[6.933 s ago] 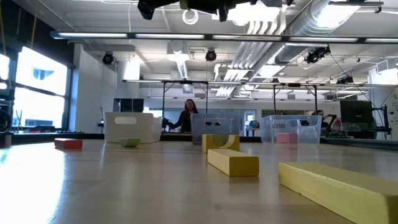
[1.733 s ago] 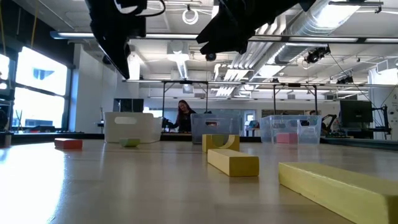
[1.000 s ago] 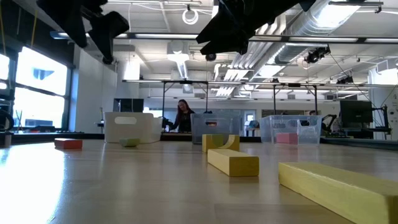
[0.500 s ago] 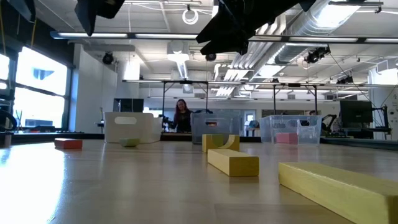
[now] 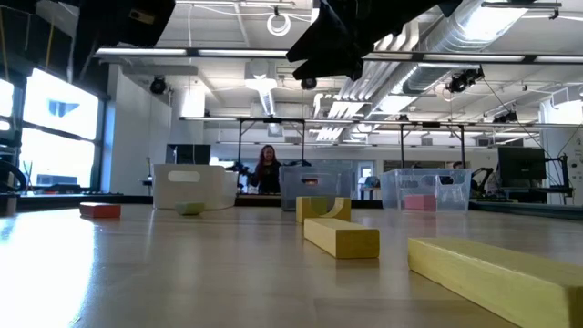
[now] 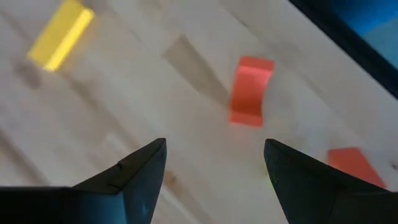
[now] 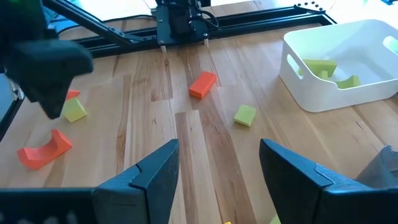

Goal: Sort & place blocks by color
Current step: Put the orange block into the transparent bin

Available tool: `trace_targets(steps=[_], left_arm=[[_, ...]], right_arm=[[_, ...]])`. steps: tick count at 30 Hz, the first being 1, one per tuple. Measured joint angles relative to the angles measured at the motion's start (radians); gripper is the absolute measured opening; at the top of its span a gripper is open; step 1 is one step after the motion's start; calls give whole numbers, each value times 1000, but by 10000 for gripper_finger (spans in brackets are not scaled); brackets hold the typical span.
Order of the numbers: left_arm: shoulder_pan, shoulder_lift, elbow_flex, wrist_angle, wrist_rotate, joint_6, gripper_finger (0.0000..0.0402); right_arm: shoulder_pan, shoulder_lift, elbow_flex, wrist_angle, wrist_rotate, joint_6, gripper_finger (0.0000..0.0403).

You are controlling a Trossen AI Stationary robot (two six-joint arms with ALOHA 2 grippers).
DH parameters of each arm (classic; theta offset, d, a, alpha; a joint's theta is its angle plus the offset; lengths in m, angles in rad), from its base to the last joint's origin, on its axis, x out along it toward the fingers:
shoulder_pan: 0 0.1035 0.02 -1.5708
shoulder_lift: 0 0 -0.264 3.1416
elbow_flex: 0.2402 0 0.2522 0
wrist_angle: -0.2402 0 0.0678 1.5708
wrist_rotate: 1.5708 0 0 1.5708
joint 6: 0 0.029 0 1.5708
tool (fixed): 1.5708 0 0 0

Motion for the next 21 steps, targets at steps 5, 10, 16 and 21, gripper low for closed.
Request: trace_targets(steps=[5,10,16,21], left_arm=[[-16,52,0,31,36,-7,256],[-25,101,0,79,52,-8,256],[-27,158,0,94,63,-10,256],[-27,181,0,103,81,-19,256]], right_arm=[[0,0,0,4,0,-1,209],[0,0,0,0,0,-4,209],[0,0,0,-1,-2,-4,209],[0,0,0,-6,-4,-4,209]])
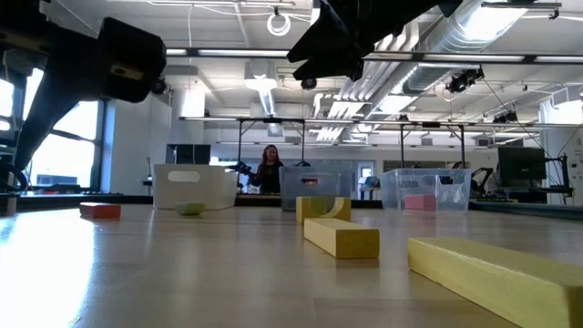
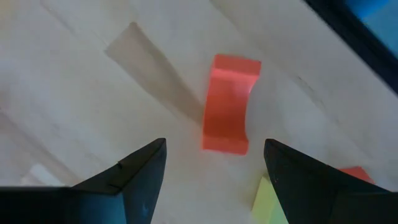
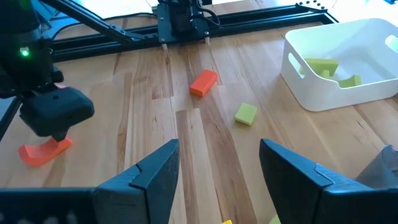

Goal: Sort & place blocks by color
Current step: Put the orange block into the transparent bin

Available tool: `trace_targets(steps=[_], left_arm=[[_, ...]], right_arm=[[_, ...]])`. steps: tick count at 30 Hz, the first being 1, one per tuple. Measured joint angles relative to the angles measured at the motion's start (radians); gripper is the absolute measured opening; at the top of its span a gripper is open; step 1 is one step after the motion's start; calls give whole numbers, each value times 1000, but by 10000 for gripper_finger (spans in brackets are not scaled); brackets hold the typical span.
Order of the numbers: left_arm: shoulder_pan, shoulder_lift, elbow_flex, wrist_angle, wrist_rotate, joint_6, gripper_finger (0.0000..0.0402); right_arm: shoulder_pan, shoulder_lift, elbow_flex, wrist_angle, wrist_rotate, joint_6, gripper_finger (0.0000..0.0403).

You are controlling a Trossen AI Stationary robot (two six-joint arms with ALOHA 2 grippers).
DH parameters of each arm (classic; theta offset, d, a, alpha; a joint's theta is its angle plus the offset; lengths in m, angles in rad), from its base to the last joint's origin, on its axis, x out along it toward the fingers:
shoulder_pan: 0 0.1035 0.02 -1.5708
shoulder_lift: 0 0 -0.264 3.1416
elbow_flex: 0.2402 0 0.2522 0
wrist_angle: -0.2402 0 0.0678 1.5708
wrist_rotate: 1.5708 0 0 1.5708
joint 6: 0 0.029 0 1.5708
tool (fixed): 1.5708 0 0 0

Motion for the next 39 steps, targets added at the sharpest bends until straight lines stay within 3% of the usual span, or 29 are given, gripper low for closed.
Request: trace_targets(steps=[30,39], left_arm=[[0,121,0,51,33,-15,256],[1,134,1,53,30,-15,202]], right_arm=[[39,0,0,-2,1,7,209],[45,0,0,-2,3,7,209]])
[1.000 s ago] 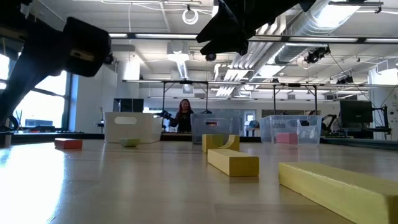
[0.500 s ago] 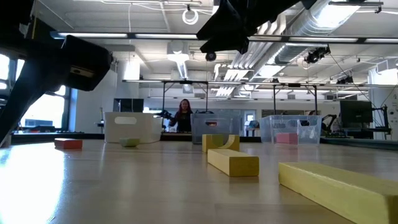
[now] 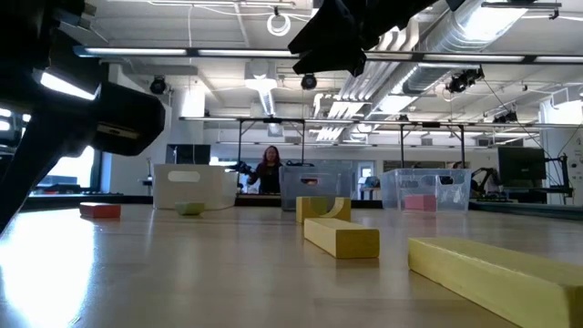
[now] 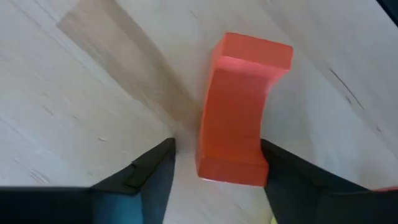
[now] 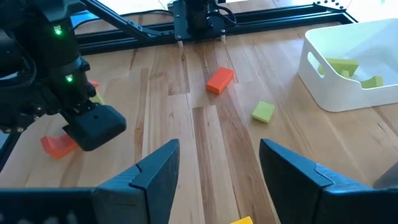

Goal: Sort & place blocks by color
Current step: Put the orange block into the transparent bin

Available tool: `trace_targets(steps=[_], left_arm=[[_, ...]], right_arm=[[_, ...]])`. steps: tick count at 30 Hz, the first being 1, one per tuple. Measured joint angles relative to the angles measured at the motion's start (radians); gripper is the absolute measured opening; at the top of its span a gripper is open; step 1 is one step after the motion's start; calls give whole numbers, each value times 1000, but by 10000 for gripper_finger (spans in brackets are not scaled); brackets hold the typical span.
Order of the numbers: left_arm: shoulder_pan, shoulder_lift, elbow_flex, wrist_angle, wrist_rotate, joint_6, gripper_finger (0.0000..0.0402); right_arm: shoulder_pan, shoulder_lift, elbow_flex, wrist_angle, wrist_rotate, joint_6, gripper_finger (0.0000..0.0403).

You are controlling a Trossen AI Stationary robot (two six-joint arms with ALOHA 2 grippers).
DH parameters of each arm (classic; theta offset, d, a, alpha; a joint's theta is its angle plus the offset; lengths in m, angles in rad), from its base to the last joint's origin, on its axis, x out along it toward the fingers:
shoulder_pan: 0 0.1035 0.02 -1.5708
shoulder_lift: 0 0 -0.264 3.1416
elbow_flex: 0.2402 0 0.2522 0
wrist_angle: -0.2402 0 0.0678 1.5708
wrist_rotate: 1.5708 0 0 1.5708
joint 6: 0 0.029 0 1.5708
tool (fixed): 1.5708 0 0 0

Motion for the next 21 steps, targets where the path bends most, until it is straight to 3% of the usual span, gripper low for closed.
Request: trace_targets(steps=[7,14,21], left_arm=[[14,-1,1,-12,8,-3,109],[49,-11,0,-29,13,1,107],[117,-62,-3,-63,4,19,111]], right_arm=[[0,0,0,0,0,0,209],[0,0,0,1,-13,0,209],[2,-1,33,-17,-114,0,209]])
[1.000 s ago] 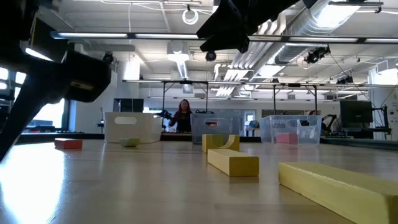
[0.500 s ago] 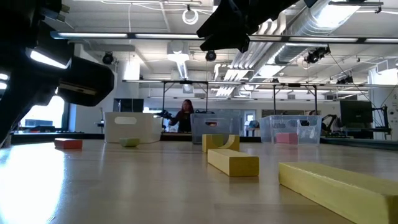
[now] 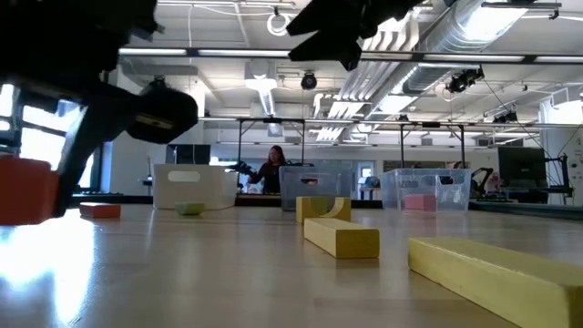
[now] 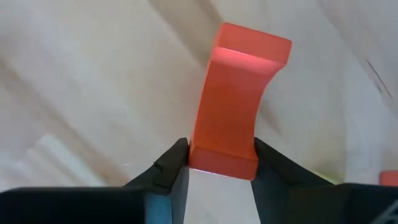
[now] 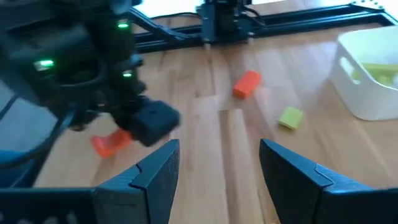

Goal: Sort & place blocks by color
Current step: Put the orange block into the transparent bin

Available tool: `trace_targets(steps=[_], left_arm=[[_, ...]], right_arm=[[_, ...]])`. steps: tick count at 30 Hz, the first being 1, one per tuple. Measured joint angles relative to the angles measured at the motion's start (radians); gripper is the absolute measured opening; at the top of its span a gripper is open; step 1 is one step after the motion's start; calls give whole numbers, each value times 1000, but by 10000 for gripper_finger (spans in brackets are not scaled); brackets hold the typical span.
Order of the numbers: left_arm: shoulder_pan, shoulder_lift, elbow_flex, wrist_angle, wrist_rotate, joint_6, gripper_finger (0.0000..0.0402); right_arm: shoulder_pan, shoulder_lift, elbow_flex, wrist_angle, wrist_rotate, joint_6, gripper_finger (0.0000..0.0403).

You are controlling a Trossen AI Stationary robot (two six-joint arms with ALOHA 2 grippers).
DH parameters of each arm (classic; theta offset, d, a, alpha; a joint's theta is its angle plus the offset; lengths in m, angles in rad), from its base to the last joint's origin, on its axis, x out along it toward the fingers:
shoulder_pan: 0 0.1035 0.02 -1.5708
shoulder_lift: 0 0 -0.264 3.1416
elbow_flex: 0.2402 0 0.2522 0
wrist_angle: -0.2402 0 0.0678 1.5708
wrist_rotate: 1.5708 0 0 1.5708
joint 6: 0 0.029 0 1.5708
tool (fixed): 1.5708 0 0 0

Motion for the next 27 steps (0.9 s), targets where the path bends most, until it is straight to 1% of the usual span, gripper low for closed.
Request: trace_targets(steps=[7,15,18,22,27], left_arm=[[91,-37,1,3,-6,34,111],[198,-59,1,38,-37,101,111],[233,-59,1,49,-70,113,112],[279,-59,1,96,-79,131,112],[332,-58,1,220,-83,138,112]], right_arm=[[27,0,58,-91,-22,-49,209],[55,-1,132,-282,-20,-86,209],[61,-1,161,-363,-20,-86,209],[62,-2,188,-462,-14,-63,209],[62,-2,190,-525,-12,-14,209]])
